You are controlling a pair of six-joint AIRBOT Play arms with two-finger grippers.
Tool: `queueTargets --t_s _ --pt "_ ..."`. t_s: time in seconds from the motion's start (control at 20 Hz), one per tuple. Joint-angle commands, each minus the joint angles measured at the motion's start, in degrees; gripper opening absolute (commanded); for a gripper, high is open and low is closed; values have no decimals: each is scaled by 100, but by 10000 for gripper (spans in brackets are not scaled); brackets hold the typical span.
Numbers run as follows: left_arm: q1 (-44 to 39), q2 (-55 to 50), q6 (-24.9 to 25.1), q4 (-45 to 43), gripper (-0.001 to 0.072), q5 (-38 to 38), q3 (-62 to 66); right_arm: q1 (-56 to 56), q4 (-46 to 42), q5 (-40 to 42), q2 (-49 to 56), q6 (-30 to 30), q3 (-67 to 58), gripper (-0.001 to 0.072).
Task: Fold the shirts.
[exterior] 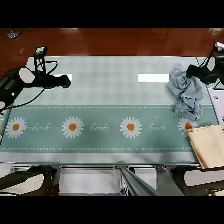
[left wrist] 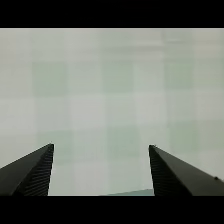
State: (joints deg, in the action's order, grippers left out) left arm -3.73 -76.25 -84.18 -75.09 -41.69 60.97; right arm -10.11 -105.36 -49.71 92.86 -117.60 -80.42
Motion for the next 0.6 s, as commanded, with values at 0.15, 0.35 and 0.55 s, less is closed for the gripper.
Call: queueTargets --t_s 0.15,0.35,0.55 --pt "59 -90 -15 7 704 2 -2 -227 485 -699 369 505 -9 631" --pt "59 -90 -13 7 704 -376 0 -304 1025 -1513 634 1115 -9 627" --pt "61 -68 -9 4 704 -1047 0 -289 1696 -1620 691 1685 -11 38"
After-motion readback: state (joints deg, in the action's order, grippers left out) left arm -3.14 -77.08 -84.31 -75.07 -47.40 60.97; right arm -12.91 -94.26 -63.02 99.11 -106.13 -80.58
